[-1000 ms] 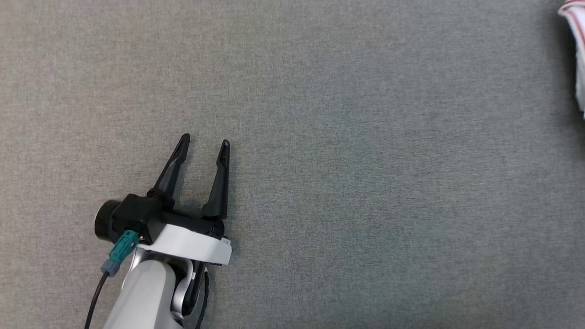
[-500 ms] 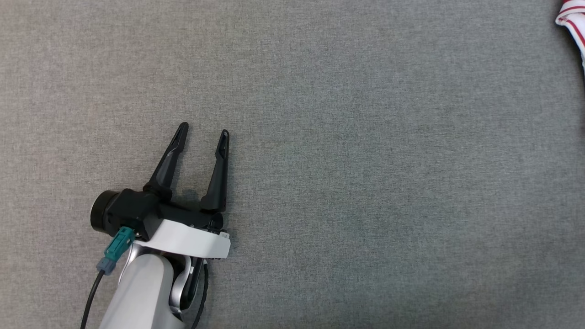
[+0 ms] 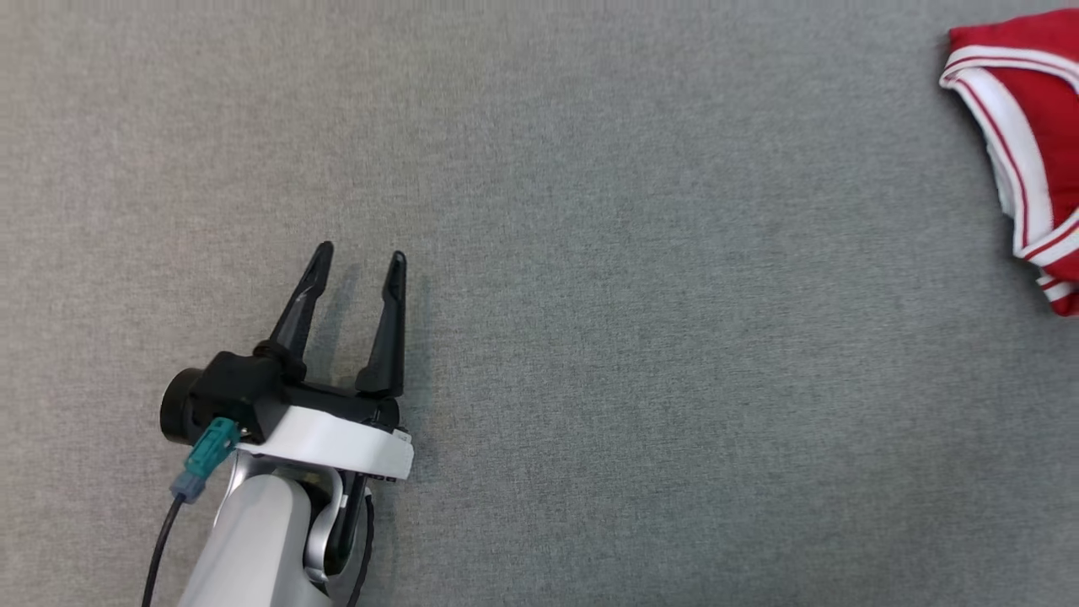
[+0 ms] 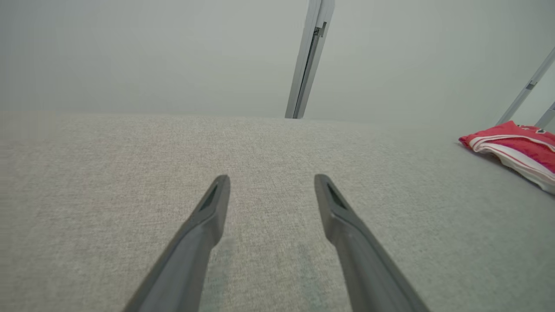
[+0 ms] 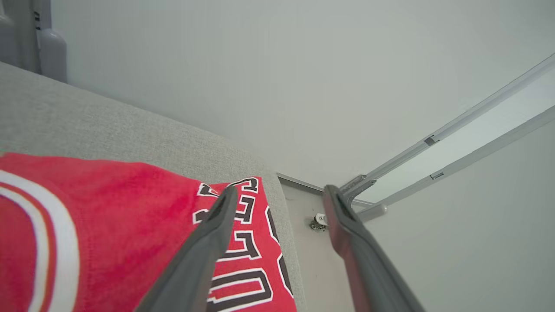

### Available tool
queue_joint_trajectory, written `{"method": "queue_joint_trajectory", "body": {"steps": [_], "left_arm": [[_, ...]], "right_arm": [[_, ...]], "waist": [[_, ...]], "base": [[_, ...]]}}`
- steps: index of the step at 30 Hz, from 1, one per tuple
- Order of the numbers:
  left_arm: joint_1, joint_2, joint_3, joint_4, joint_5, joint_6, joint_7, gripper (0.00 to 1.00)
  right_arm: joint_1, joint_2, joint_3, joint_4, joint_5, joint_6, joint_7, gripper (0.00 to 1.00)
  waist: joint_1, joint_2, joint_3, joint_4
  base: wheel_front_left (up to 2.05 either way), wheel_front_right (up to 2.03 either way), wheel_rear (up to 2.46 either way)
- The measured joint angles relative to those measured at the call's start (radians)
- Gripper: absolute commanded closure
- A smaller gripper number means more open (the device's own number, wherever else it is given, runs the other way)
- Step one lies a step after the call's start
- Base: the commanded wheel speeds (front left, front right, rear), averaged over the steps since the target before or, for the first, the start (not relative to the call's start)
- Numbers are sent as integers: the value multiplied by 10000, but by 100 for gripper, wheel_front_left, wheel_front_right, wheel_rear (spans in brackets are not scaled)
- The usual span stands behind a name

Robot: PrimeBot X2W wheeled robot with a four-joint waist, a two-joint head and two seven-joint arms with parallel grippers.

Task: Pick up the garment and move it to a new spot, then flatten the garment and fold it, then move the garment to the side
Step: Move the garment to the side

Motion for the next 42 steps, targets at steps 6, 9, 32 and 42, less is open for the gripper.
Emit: {"method": "queue_joint_trajectory", "body": {"steps": [6, 9, 32, 42], "left_arm": [[58, 2, 351, 77, -460, 178, 0, 0], [202, 0, 493, 94, -813, 267, 0, 0], [1863, 33, 732, 763, -713, 1055, 0, 0], [2480, 13, 748, 155, -692, 1221, 0, 0]], "right_arm": [[172, 800, 29, -113, 575, -2, -815, 0], [664, 1321, -44, -476, 1005, 0, -986, 0], [8289, 5116, -1143, -8261, 2201, -2, -1039, 0], [9869, 5152, -418, -9589, 2991, -2, -1041, 0]], "waist": [[0, 0, -891, -140], [0, 0, -1392, -227], [0, 0, -3681, -374], [0, 0, -3637, -191]], "base": [[0, 0, 0], [0, 0, 0], [0, 0, 0], [0, 0, 0]]}}
